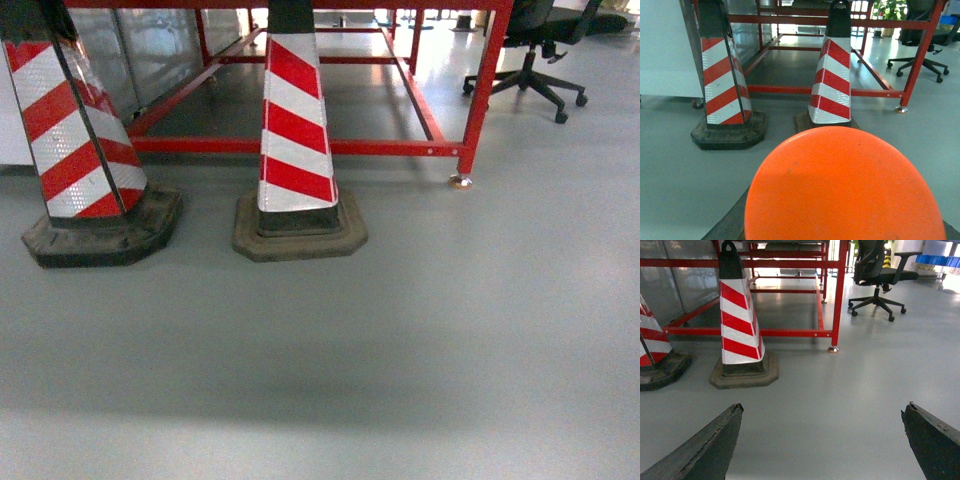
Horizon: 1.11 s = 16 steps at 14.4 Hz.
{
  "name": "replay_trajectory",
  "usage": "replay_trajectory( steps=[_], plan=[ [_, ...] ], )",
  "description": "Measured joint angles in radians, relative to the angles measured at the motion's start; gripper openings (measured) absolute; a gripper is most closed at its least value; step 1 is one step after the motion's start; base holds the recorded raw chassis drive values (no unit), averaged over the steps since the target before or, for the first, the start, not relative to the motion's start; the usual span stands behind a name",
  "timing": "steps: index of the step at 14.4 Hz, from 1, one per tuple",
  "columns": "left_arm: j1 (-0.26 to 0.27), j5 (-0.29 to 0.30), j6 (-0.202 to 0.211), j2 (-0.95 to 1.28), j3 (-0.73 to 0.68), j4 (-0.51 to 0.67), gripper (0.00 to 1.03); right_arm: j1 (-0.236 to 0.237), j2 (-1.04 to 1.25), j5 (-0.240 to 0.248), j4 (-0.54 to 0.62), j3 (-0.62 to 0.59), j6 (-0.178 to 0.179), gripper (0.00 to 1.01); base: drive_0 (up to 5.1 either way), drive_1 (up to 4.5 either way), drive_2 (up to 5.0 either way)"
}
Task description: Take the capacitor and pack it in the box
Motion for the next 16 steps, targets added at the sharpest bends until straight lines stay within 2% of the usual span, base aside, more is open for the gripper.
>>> replay_trajectory(
  steps=[16],
  plan=[
    [0.000, 0.005, 0.000, 0.000, 0.000, 0.002, 0.44, 0.000, 0.000, 0.003, -0.004, 0.000, 0.000, 0.98, 0.0, 4.29, -4.3]
  ],
)
